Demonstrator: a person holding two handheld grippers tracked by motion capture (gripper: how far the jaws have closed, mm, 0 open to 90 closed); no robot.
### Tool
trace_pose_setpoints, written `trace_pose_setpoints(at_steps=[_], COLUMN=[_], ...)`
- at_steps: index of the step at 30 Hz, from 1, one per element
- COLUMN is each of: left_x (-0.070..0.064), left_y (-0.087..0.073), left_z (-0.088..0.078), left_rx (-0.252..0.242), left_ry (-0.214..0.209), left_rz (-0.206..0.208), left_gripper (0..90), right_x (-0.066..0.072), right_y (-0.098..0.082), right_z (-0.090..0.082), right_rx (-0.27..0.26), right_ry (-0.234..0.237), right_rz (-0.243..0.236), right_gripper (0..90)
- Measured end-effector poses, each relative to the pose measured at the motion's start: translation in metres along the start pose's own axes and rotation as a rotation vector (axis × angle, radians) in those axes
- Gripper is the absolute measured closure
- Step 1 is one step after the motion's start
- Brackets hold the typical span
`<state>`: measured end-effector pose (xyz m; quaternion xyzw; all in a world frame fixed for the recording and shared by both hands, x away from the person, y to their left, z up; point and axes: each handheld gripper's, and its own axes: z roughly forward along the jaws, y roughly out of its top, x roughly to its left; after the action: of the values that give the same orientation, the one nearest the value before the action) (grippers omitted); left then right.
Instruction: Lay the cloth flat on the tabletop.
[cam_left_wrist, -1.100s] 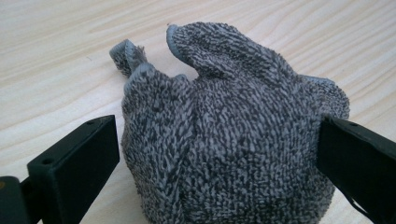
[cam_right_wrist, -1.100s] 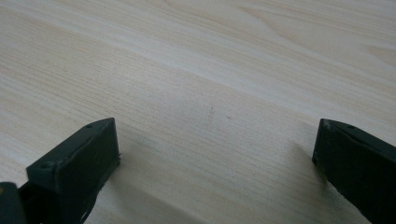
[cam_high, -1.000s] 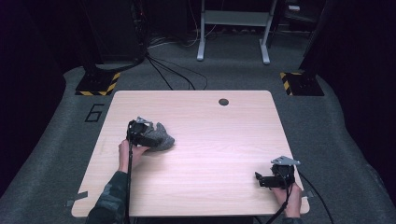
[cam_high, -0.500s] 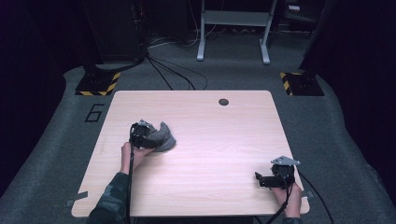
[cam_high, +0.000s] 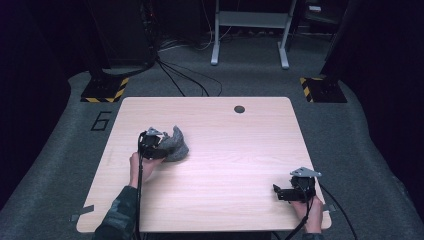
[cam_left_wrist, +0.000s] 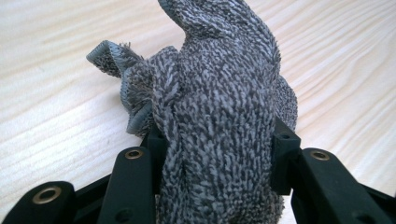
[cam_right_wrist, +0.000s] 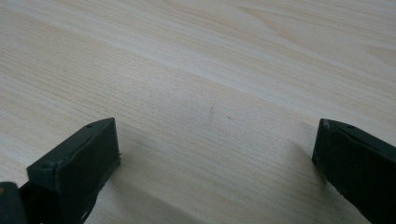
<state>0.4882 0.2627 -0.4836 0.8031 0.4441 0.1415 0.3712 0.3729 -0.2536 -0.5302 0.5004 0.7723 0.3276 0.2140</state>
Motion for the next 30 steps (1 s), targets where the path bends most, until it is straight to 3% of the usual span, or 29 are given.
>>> trace_pose_setpoints(at_steps=[3, 10, 11, 13, 14, 19, 22, 28, 30], left_x=[-0.005, -0.035, -0.045, -0.048, -0.06, -0.078, -0.096, -0.116, -0.129], left_y=[0.002, 0.009, 0.009, 0.009, 0.009, 0.009, 0.007, 0.003, -0.001], left_z=[-0.005, -0.015, -0.017, -0.017, -0.016, -0.014, -0.009, 0.0, 0.01], left_rx=[-0.015, -0.08, -0.092, -0.089, -0.091, -0.088, -0.092, -0.088, -0.067], left_ry=[-0.006, -0.053, -0.062, -0.076, -0.089, -0.123, -0.159, -0.202, -0.228], left_rz=[0.014, 0.049, 0.06, 0.066, 0.086, 0.116, 0.135, 0.137, 0.145], left_gripper=[55.8, 55.7, 55.6, 55.5, 55.5, 55.2, 54.9, 54.4, 53.8], right_x=[0.0, 0.0, 0.0, 0.0, 0.0, 0.0, 0.0, 0.0, 0.0], right_y=[0.0, 0.0, 0.0, 0.0, 0.0, 0.0, 0.0, 0.0, 0.0], right_z=[0.0, 0.0, 0.0, 0.0, 0.0, 0.0, 0.0, 0.0, 0.0], right_rx=[0.002, 0.003, 0.003, 0.003, 0.004, 0.003, 0.001, -0.001, 0.0], right_ry=[0.002, 0.001, 0.001, 0.003, 0.002, 0.002, 0.001, 0.001, 0.001], right_rz=[0.0, 0.0, 0.0, 0.0, -0.001, 0.0, 0.0, 0.001, 0.001], right_gripper=[0.1, 0.1, 0.1, 0.1, 0.1, 0.1, 0.2, 0.3, 0.3])
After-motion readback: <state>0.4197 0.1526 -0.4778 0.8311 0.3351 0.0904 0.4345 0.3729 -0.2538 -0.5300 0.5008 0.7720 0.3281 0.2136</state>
